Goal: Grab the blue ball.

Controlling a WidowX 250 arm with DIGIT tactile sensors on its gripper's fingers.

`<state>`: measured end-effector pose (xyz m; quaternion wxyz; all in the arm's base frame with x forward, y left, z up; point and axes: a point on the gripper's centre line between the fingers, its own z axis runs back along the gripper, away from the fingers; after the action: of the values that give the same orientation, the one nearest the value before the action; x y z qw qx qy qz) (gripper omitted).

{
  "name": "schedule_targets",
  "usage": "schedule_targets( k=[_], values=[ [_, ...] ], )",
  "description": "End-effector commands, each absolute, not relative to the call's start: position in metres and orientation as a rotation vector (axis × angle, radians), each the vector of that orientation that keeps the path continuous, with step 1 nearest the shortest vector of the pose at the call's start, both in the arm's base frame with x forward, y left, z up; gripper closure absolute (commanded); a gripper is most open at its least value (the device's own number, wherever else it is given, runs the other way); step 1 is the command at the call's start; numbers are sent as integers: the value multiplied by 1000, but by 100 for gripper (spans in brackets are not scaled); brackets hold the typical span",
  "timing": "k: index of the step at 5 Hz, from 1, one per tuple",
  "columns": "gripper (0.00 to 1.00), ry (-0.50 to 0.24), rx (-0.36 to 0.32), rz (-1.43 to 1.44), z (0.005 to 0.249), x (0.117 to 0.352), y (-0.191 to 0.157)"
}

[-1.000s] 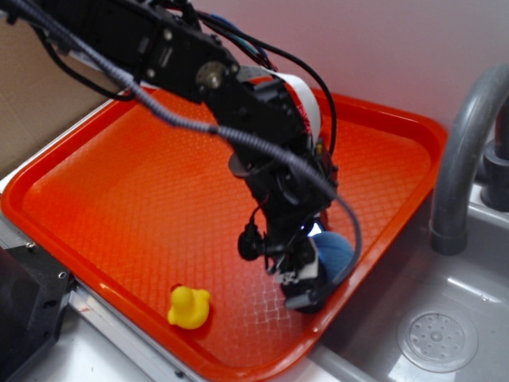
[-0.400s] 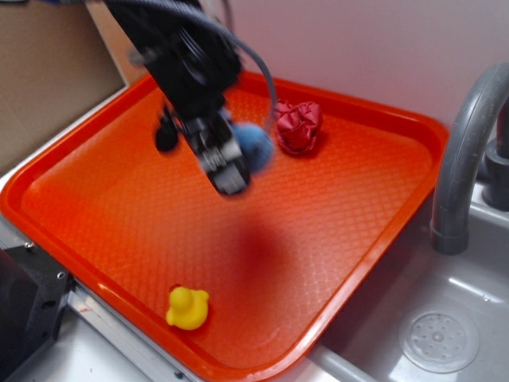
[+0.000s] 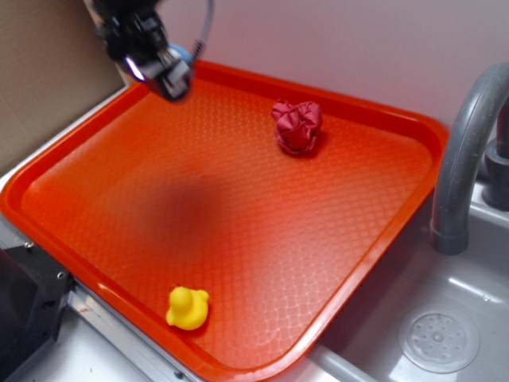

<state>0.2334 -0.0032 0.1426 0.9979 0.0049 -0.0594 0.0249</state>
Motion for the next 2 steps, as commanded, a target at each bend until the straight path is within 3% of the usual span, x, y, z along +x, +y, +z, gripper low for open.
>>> schedule_targets(
  k=[1, 2],
  values=[
    [100, -122, 116, 91, 203, 189, -10],
    [100, -128, 72, 6, 223, 185, -27]
  ],
)
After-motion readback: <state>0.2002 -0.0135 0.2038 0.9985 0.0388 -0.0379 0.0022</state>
